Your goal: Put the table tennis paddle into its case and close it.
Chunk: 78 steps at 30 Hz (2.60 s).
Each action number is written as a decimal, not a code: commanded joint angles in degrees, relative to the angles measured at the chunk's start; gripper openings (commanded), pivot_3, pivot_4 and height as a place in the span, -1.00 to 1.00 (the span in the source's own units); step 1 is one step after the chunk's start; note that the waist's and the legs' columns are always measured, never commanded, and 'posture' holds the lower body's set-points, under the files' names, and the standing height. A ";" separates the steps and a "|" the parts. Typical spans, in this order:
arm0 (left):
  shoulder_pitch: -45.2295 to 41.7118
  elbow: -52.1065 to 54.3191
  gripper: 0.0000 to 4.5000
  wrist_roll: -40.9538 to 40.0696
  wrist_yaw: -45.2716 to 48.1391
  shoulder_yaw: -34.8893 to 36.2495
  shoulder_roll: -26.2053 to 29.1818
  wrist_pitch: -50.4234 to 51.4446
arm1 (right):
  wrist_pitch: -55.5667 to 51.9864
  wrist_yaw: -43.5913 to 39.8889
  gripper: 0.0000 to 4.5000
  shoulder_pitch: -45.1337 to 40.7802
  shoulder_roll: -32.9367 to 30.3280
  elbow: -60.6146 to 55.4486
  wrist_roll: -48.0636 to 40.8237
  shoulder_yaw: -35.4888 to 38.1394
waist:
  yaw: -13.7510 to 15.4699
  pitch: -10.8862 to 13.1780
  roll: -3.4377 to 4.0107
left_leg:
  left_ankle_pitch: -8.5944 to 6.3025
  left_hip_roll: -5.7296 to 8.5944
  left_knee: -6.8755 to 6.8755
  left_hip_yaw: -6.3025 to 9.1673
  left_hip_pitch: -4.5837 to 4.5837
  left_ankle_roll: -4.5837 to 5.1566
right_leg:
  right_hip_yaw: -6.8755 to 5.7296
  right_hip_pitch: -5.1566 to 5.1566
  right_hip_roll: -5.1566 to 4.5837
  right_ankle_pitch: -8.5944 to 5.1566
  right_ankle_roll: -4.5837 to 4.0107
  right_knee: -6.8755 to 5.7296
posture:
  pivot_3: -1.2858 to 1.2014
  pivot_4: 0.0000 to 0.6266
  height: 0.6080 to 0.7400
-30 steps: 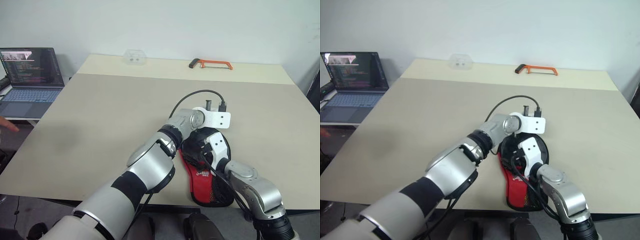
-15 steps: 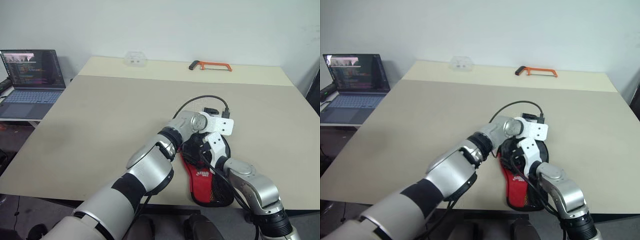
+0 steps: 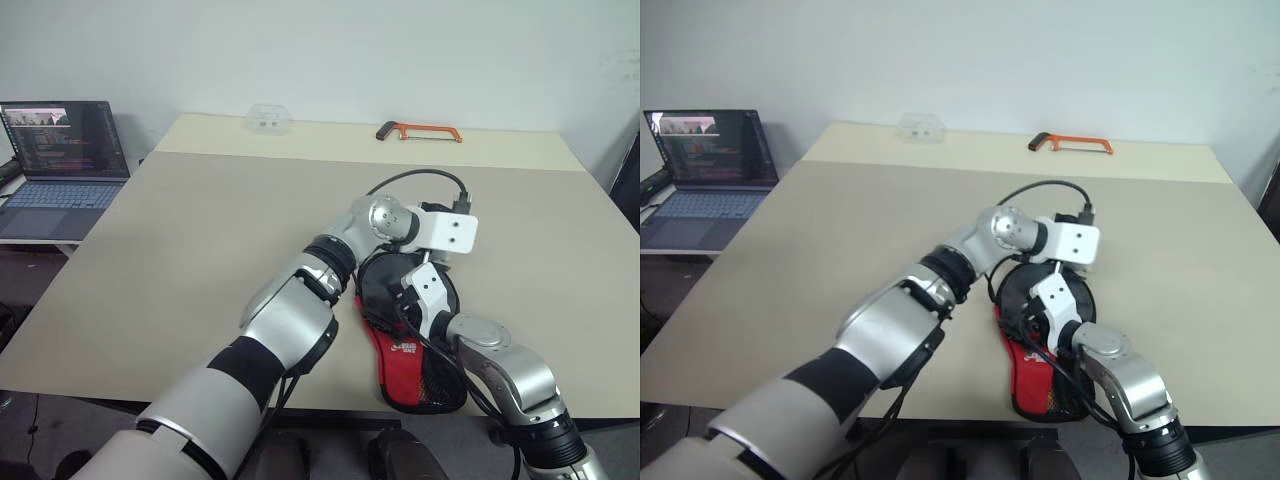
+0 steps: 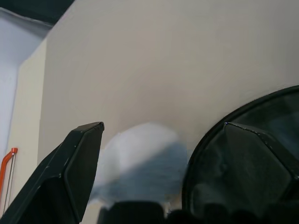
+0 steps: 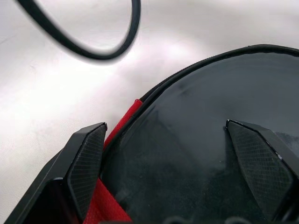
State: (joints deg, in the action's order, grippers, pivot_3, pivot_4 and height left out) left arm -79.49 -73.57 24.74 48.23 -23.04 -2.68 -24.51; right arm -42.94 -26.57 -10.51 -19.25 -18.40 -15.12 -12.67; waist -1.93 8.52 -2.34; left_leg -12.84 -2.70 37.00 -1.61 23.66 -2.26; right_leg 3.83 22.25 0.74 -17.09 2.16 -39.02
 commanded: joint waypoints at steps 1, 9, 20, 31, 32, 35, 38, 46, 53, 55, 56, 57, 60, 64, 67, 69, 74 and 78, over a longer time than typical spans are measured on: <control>-1.61 3.49 0.99 -1.64 0.28 1.51 2.08 -1.67 | -2.20 -0.73 1.00 2.02 -0.59 4.37 0.62 -1.89 | 0.01 0.00 0.00 | 0.00 0.00 0.00 0.00 0.00 0.00 | 0.00 0.00 0.00 0.00 0.00 0.00 | 0.03 -0.52 1.00; -0.93 9.37 0.99 -11.63 9.47 9.39 8.84 1.64 | -2.26 -1.46 1.00 2.81 -0.99 3.89 0.83 -1.38 | 0.02 0.00 0.01 | 0.00 -0.02 0.00 0.00 0.01 0.00 | -0.02 0.00 0.00 0.00 0.00 0.00 | 0.03 -0.52 1.00; 16.24 33.88 0.99 -26.58 21.84 15.71 15.60 24.73 | -8.47 -9.60 1.00 0.22 -10.96 -8.62 -5.64 2.39 | 0.16 0.00 0.07 | 0.00 -0.05 0.04 0.05 0.09 0.00 | -0.07 0.02 -0.02 0.15 -0.26 0.03 | 0.03 -0.52 1.00; 31.52 57.59 0.99 -30.79 17.81 11.75 15.97 43.94 | -14.10 -15.85 1.00 -6.92 -25.43 -14.68 -15.68 19.09 | 0.19 0.19 0.25 | 0.00 -0.04 0.05 0.14 0.15 0.00 | -0.05 0.06 -0.03 0.15 -0.27 0.03 | 0.03 -0.52 1.00; 33.17 58.59 0.99 -30.26 16.85 10.63 15.30 44.60 | -13.76 -16.09 1.00 -8.18 -26.67 -13.63 -15.59 20.48 | 0.18 0.19 0.24 | 0.00 -0.04 0.05 0.14 0.15 0.00 | -0.04 0.06 -0.04 0.15 -0.27 0.02 | 0.03 -0.52 1.00; 36.57 60.43 0.99 -29.67 14.08 8.24 13.27 46.45 | -12.75 -17.07 1.00 -10.54 -29.43 -11.46 -15.80 22.71 | 0.23 0.20 0.25 | 0.00 -0.03 0.06 0.12 0.15 0.00 | -0.04 0.06 -0.05 0.16 -0.27 0.04 | 0.03 -0.52 1.00; 38.41 61.00 0.99 -29.96 11.41 6.96 11.22 47.81 | -11.91 -16.86 1.00 -13.23 -29.71 -9.05 -16.35 23.58 | 0.23 0.20 0.25 | 0.00 -0.03 0.04 0.12 0.16 0.01 | 0.00 0.06 -0.04 0.16 -0.27 0.04 | 0.03 -0.52 1.00; 40.07 48.27 0.99 -26.64 0.42 5.95 5.41 40.96 | -8.64 0.00 1.00 -28.86 -20.49 14.18 -1.69 15.06 | -0.10 0.18 0.35 | 0.00 -0.06 0.05 0.03 0.06 0.02 | 0.16 0.07 -0.02 0.17 -0.28 0.02 | 0.03 -0.52 1.00; 42.01 42.63 0.99 -23.22 -6.26 3.74 2.37 35.36 | -5.51 6.71 1.00 -33.54 -11.12 25.56 2.10 15.30 | 0.36 0.15 0.47 | 0.00 -0.03 -0.01 -0.06 0.14 0.02 | 0.22 0.12 -0.07 0.17 -0.29 0.07 | 0.03 -0.52 1.00; 42.14 42.77 0.99 -23.32 -7.37 3.80 1.07 35.73 | -4.35 9.34 1.00 -34.33 -8.61 28.03 2.26 16.96 | 0.44 0.15 0.47 | 0.00 0.01 0.02 -0.05 0.15 0.02 | 0.21 0.11 -0.12 0.17 -0.29 0.06 | 0.03 -0.52 1.00; 42.18 43.02 0.99 -23.03 -7.41 3.35 0.77 35.56 | -4.35 10.00 1.00 -34.74 -7.76 28.96 2.00 17.64 | 0.46 0.15 0.48 | 0.00 0.03 0.02 -0.07 0.14 0.02 | 0.20 0.10 -0.16 0.18 -0.28 0.04 | 0.03 -0.52 1.00; 42.21 43.21 0.99 -22.76 -7.44 3.00 0.57 35.44 | -4.37 10.25 1.00 -35.01 -7.21 29.53 1.81 18.04 | 0.50 0.15 0.48 | 0.00 0.05 0.03 -0.07 0.14 0.02 | 0.18 0.09 -0.17 0.20 -0.25 0.03 | 0.03 -0.52 1.00; 41.99 43.34 0.99 -22.38 -7.52 2.52 0.13 35.46 | -5.07 9.70 1.00 -35.27 -6.15 29.66 1.36 17.95 | 0.52 0.14 0.50 | 0.00 0.06 0.03 -0.08 0.14 0.02 | 0.12 0.07 -0.18 0.20 -0.25 0.03 | 0.03 -0.52 1.00; 41.49 42.91 0.99 -22.47 -7.89 2.80 -0.40 35.61 | -5.40 10.69 1.00 -34.83 -5.13 29.94 2.29 17.26 | 0.29 0.10 0.56 | 0.00 0.05 0.00 -0.08 0.12 0.02 | 0.12 0.07 -0.15 0.20 -0.24 0.04 | 0.03 -0.52 1.00; 40.68 41.73 0.99 -22.68 -8.52 3.42 -1.37 35.87 | -5.82 13.00 1.00 -34.97 -3.56 30.90 2.42 18.87 | 0.30 0.10 0.56 | 0.00 0.05 0.01 -0.08 0.12 0.02 | 0.12 0.07 -0.16 0.20 -0.24 0.03 | 0.03 -0.52 1.00; 40.19 40.67 0.99 -22.31 -9.22 3.35 -1.99 35.75 | -6.16 12.65 1.00 -34.64 -3.02 30.34 2.14 18.82 | 0.33 0.10 0.56 | 0.00 0.06 0.01 -0.08 0.13 0.02 | 0.12 0.07 -0.16 0.20 -0.24 0.04 | 0.03 -0.52 1.00; 39.99 39.24 0.99 -21.41 -9.95 2.71 -2.56 35.85 | -7.87 13.13 1.00 -34.02 -2.45 30.15 2.45 18.55 | 0.29 0.10 0.57 | 0.00 0.05 -0.01 -0.08 0.13 0.02 | 0.12 0.08 -0.16 0.19 -0.24 0.05 | 0.03 -0.52 1.00; 39.89 37.72 0.99 -21.67 -11.28 3.73 -2.77 37.13 | -9.20 14.69 1.00 -33.82 -1.89 31.55 2.90 19.32 | 0.29 0.10 0.57 | 0.00 0.05 0.00 -0.08 0.12 0.02 | 0.11 0.07 -0.16 0.19 -0.24 0.05 | 0.03 -0.52 1.00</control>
State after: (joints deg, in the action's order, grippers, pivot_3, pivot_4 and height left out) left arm -40.16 -33.50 2.81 37.97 -19.36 -4.86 11.06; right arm -51.84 -12.95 -43.92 -21.30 13.32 -12.46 5.22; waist -1.65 8.61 -1.77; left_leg -12.84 -2.65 37.00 -1.68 23.78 -2.24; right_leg 3.94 22.32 0.58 -16.90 1.92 -38.97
